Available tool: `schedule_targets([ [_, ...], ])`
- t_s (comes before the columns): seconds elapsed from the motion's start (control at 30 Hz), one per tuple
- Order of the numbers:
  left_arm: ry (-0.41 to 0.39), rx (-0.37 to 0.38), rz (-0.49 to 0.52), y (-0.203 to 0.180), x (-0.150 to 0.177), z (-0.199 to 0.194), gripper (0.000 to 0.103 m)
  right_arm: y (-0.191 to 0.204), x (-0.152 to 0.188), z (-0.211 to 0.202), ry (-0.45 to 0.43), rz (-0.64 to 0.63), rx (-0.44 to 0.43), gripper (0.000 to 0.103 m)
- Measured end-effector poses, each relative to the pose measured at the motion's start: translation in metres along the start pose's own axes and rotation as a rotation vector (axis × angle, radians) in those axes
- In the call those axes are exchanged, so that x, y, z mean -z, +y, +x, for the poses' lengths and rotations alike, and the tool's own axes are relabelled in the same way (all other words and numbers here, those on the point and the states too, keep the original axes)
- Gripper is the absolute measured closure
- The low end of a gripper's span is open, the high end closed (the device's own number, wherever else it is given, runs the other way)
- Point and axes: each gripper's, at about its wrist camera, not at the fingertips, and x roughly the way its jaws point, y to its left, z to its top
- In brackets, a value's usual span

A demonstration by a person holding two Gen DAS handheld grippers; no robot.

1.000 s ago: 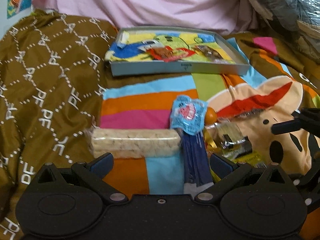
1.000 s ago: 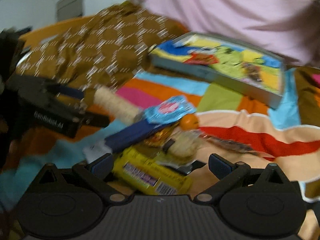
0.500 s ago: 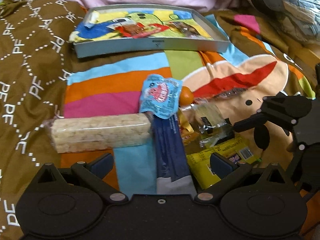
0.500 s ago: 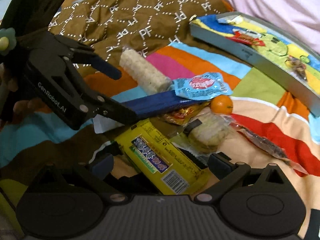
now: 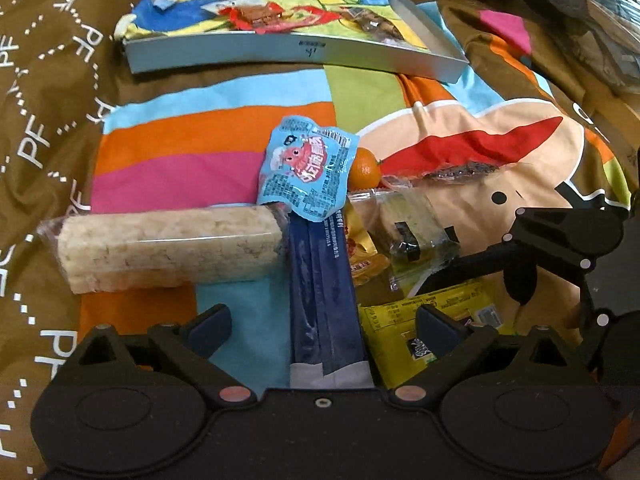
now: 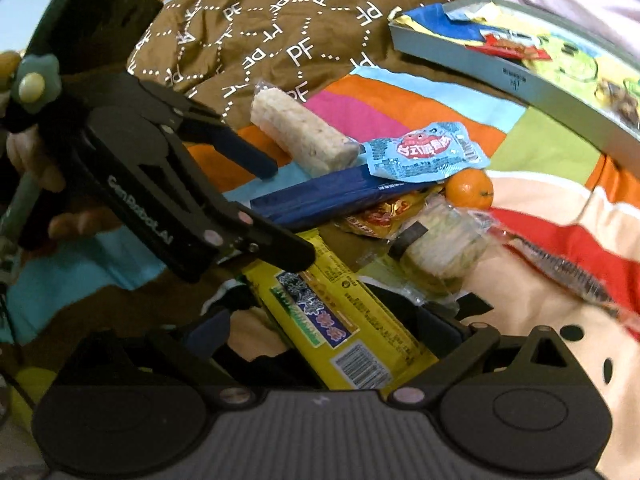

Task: Organize snacks
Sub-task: 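Grasp the dark blue stick packet with left gripper while right grasps the yellow bar packet, then lift both held packets and carry them over the tray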

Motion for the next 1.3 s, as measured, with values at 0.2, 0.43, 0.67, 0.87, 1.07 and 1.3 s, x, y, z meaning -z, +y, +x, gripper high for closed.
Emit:
schedule_targets([
  [0.2, 0.013, 0.015, -0.003, -0.001, -0.005, 0.0, 0.021, -0.004, 0.002, -0.004, -0.007, 0.034, 0.025, 0.017],
  [0.43, 0.034, 0.019, -0.03, 0.001, -0.009, 0.0, 0.051, 0.0, 0.006, -0.006, -0.012, 0.043, 0.063, 0.029],
  [0.67, 0.049, -0.027, -0.012, -0.003, -0.01, -0.003, 0.072, 0.009, 0.007, -0.006, -0.027, 0.071, 0.078, 0.038],
  [0.87, 0.085, -0.048, 0.05, -0.01, -0.007, -0.013, 0.074, 0.015, 0.008, -0.008, -0.038, 0.099, 0.09, 0.043],
  [1.07, 0.122, -0.068, 0.115, -0.013, 0.002, -0.023, 0.074, 0.023, 0.008, -0.01, -0.031, 0.068, 0.107, 0.047],
  [1.3, 0.12, -0.079, 0.081, -0.013, 0.002, -0.014, 0.068, 0.034, 0.009, -0.009, -0.025, 0.003, 0.16, 0.049],
])
